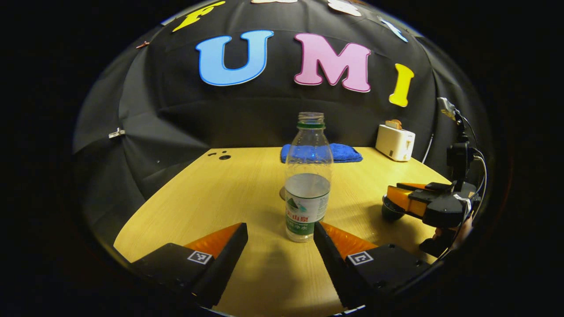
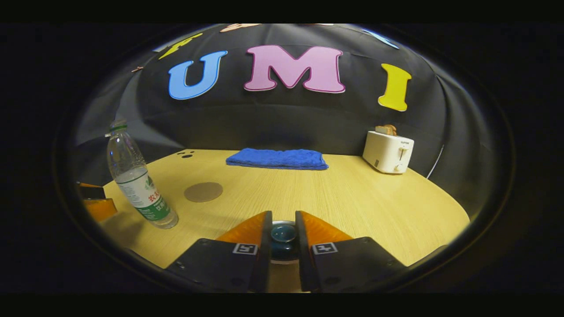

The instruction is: Open the teacup lid with one hand, grasp the water bottle and pour water into the teacup with the other hand; after pouring, place the water bottle on the coaster and then close the teacup lid.

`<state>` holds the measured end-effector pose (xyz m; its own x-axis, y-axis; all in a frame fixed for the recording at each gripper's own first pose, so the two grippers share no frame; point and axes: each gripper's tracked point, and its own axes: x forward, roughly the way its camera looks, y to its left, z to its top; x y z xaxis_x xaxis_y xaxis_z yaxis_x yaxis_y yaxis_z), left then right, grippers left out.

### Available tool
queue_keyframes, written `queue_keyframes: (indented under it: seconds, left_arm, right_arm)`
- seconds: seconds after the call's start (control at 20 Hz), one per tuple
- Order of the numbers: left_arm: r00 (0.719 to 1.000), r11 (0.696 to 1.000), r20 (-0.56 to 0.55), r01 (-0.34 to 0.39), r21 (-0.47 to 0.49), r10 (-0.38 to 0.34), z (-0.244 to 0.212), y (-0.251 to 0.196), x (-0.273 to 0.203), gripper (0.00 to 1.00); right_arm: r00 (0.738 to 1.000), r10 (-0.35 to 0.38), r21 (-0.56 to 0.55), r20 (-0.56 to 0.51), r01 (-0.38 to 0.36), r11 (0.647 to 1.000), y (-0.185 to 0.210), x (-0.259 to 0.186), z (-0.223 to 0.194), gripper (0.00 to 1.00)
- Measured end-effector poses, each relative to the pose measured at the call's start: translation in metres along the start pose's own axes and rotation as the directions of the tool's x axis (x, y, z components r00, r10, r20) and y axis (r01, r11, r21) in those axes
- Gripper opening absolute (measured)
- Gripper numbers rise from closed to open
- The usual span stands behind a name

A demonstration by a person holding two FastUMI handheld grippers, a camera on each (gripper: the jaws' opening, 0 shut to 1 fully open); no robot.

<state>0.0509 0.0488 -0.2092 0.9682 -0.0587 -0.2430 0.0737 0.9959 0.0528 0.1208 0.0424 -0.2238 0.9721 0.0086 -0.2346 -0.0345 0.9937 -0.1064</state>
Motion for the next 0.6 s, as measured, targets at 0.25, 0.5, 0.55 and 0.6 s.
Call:
queue_keyframes:
  seconds: [0.25,0.5,0.55,0.6]
  left_arm:
    - [0.998,0.998,-0.002,0.056,0.007,-0.056,0.0,-0.017,0.023,0.95]
    - [0.997,0.997,0.027,0.07,-0.025,-0.069,0.007,-0.023,0.051,0.96]
    - [0.996,0.997,0.045,0.073,-0.026,-0.071,0.011,-0.024,0.056,0.96]
    - [0.995,0.997,0.062,0.076,-0.021,-0.075,0.015,-0.024,0.063,0.96]
  right_arm:
    - [1.0,0.01,-0.009,-0.007,-0.01,1.0,-0.007,-0.006,0.01,0.28]
    - [1.0,-0.008,0.0,0.009,0.008,1.0,-0.023,-0.01,0.023,0.29]
    - [1.0,-0.009,0.002,0.008,0.009,1.0,-0.024,-0.011,0.024,0.34]
    - [1.0,-0.01,0.001,0.01,0.01,1.0,-0.026,-0.012,0.024,0.29]
